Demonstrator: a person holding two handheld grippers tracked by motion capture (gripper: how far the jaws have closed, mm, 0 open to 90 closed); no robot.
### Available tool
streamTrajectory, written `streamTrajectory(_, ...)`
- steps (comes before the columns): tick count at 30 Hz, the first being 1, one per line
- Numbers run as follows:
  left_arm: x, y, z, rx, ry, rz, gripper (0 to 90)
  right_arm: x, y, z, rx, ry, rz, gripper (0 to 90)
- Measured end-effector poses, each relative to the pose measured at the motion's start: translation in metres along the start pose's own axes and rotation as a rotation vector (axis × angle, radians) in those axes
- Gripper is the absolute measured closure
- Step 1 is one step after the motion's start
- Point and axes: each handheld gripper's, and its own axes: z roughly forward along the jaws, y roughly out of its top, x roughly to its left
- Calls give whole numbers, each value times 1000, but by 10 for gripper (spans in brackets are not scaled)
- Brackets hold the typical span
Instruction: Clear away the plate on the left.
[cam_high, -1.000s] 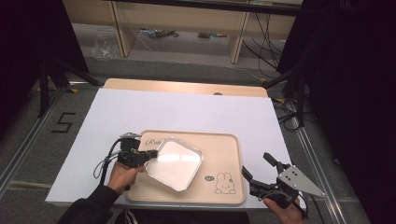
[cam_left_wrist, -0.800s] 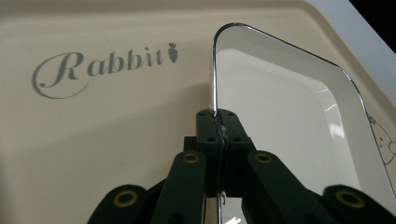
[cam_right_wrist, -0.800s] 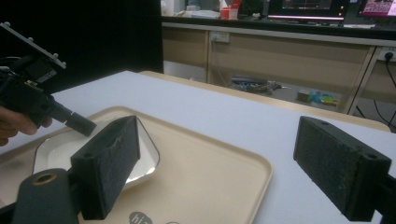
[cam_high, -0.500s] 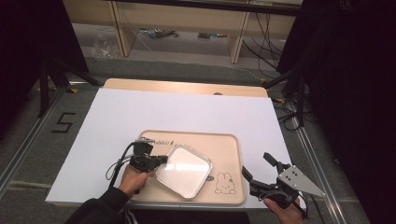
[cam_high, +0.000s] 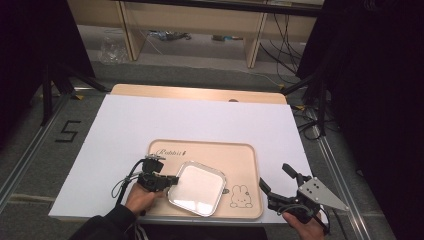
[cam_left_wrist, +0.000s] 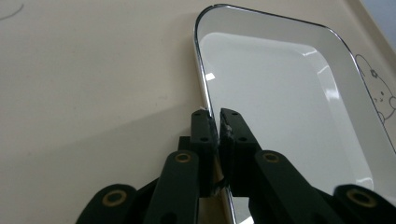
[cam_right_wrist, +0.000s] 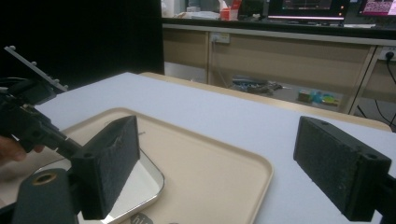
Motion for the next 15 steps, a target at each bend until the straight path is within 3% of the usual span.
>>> streamTrajectory(1, -1, -1, 0, -1, -2, -6, 831, 0, 0, 0, -1, 0, 2, 152)
streamTrajectory(2, -2, -3, -1, -3, 3, -19, 828, 2, 0, 1, 3, 12, 34, 152)
streamTrajectory(3, -2, -4, -3, 7, 2, -9, 824, 0, 0, 0, 0, 4, 8, 152)
streamTrajectory(5, -5, -8, -5, 16, 0, -9, 809, 0, 0, 0, -2, -2, 2, 152)
streamTrajectory(7, -7, -13, -8, 24, -5, -9, 801, 2, -1, 1, 1, 12, 33, 152)
streamTrajectory(12, -15, -25, -14, 24, -13, -23, 800, 2, 0, 1, 4, 10, 38, 152)
streamTrajectory(15, -20, -31, -16, 36, -23, -8, 783, 2, 0, 1, 5, 9, 37, 152)
